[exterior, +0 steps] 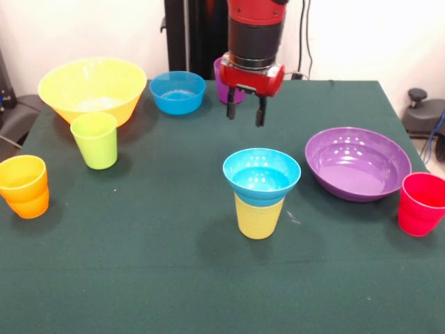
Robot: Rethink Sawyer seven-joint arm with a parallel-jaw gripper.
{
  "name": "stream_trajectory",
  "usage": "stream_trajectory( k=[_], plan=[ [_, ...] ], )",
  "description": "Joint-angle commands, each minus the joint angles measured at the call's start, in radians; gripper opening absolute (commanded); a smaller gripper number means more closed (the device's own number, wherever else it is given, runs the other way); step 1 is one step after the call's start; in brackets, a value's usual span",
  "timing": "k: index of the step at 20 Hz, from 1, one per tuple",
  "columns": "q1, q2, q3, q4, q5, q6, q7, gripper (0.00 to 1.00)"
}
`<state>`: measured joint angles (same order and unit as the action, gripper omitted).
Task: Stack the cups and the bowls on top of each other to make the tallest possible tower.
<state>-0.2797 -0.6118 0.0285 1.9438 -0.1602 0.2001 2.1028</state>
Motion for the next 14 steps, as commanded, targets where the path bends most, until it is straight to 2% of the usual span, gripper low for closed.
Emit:
stream_trajectory(
  k=[1,14],
  plan=[
    [-0.049,0.052,0.118,0.029,-0.092,0.087,-0.07,1.0],
    [-0.14,0.029,0.131,0.049,-0.16,0.134,-0.078,1.0]
  ],
)
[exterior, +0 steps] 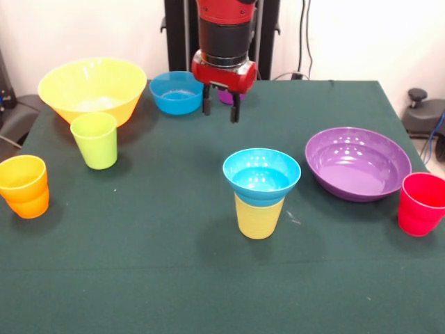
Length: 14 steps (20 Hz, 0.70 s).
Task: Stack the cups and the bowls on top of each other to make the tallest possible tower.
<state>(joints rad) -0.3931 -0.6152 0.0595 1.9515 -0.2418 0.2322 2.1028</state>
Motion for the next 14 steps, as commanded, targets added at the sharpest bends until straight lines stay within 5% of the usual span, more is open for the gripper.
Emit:
stream_trajectory(
  k=[1,14],
  plan=[
    [-0.026,0.035,0.1,0.038,-0.081,0.1,-0.072,1.0],
    [-0.004,0.05,0.078,0.023,-0.079,0.09,-0.008,1.0]
  ],
)
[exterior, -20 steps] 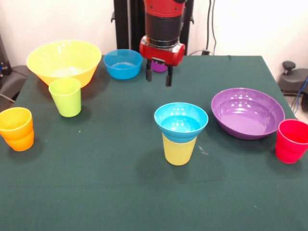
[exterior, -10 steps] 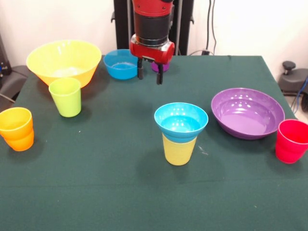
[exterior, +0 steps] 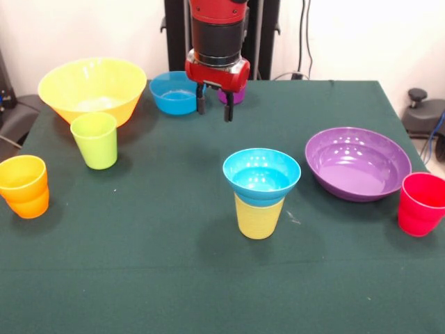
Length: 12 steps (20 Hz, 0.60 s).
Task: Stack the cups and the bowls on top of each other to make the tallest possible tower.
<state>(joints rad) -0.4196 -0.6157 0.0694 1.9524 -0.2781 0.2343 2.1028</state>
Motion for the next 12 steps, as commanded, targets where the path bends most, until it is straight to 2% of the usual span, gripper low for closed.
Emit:
stream_trajectory(
  k=[1,12],
  plan=[
    [0.024,0.052,0.066,0.026,-0.044,0.082,-0.005,1.0],
    [0.036,0.071,0.032,0.051,-0.059,0.066,0.009,1.0]
  ],
)
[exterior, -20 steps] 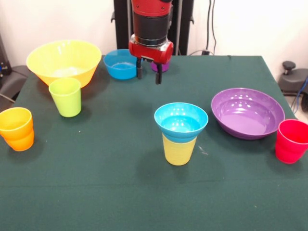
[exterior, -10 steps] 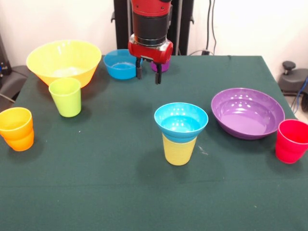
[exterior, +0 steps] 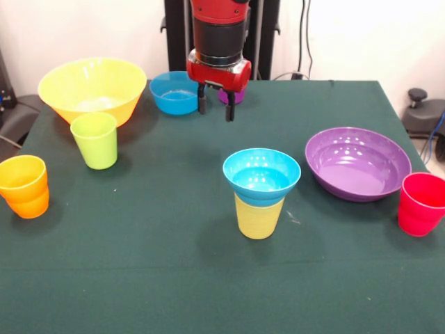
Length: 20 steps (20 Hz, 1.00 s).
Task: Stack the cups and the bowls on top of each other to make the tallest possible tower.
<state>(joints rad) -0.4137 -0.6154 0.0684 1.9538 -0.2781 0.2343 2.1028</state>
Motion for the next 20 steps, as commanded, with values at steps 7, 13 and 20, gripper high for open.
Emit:
stream_trajectory(
  k=[7,13,20],
  plan=[
    [0.024,0.079,0.052,0.056,-0.039,0.05,0.027,1.0],
    [0.034,0.081,0.06,0.05,-0.024,0.027,0.047,1.0],
    [0.056,0.076,0.055,0.05,-0.001,-0.012,0.089,1.0]
  ],
)
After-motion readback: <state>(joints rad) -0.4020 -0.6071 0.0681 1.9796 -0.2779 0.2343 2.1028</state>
